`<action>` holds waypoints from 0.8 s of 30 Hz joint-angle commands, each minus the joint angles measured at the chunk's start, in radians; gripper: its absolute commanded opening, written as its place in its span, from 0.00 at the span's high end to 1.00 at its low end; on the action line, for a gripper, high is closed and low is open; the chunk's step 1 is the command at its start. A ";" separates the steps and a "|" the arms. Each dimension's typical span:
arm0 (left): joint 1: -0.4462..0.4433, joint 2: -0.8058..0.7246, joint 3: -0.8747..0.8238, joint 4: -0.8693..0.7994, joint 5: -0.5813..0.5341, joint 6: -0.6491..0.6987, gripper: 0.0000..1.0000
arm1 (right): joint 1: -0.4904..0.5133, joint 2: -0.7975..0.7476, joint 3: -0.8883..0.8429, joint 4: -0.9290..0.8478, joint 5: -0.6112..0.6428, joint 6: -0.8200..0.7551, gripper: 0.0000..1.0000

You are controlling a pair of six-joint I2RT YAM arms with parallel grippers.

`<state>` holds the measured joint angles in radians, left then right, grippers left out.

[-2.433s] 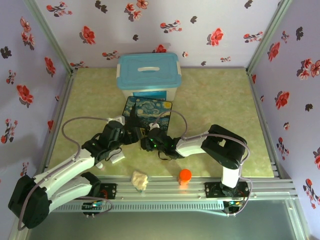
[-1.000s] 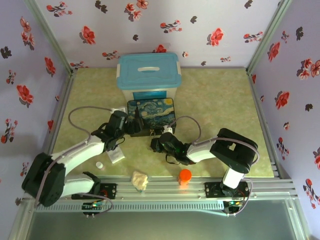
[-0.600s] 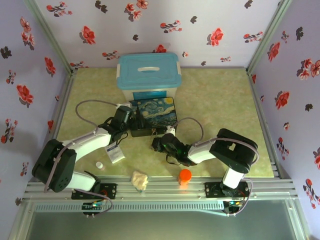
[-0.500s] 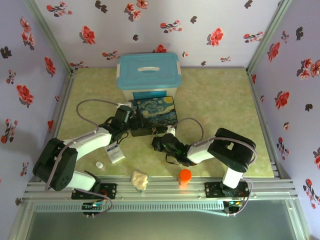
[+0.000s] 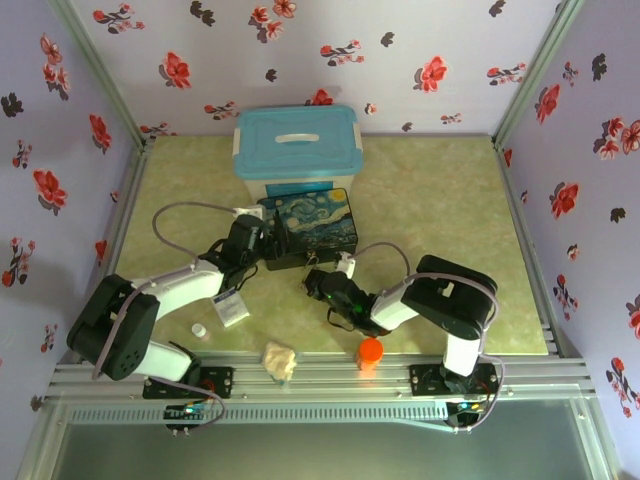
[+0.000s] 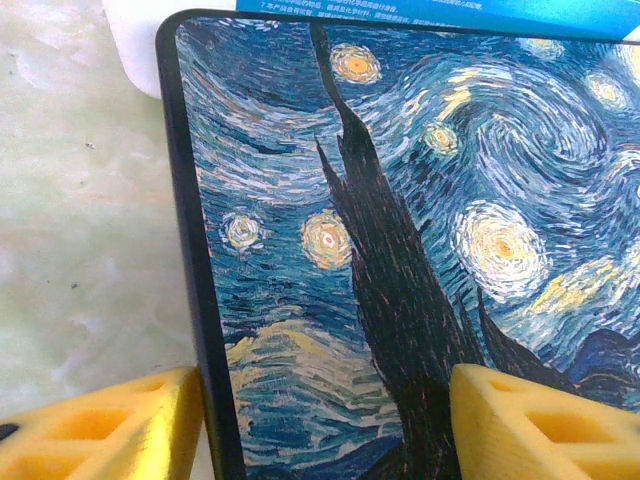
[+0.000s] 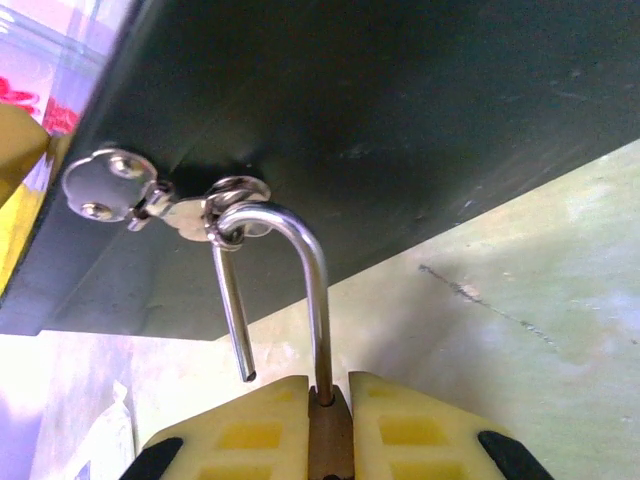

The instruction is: Unlock the padlock with the key

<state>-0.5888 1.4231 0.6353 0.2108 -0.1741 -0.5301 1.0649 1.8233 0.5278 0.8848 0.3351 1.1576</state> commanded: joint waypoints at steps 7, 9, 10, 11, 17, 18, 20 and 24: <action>0.003 0.081 -0.033 -0.176 0.046 0.122 0.47 | -0.020 0.023 -0.003 0.131 0.129 0.026 0.89; 0.003 0.085 -0.033 -0.194 0.035 0.133 0.51 | -0.020 0.008 -0.010 0.118 0.149 0.022 0.89; 0.003 0.083 -0.034 -0.200 0.028 0.136 0.50 | -0.022 0.004 -0.016 0.120 0.159 0.023 0.89; 0.003 0.085 -0.037 -0.205 0.023 0.143 0.50 | -0.023 -0.001 -0.023 0.125 0.169 0.028 0.89; -0.022 0.087 -0.031 -0.243 0.010 0.196 0.52 | -0.039 0.021 -0.030 0.202 0.199 0.052 0.91; -0.038 0.097 -0.018 -0.264 -0.005 0.203 0.52 | -0.040 0.025 -0.023 0.218 0.204 0.045 0.91; -0.063 0.121 0.010 -0.306 -0.050 0.206 0.53 | -0.042 0.021 -0.013 0.219 0.218 0.040 0.92; -0.080 0.136 0.011 -0.305 -0.072 0.191 0.55 | -0.040 -0.007 0.004 0.185 0.226 0.013 0.93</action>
<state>-0.6525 1.4918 0.7097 0.1997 -0.2264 -0.4042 1.0458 1.8553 0.4988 0.9966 0.4454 1.1862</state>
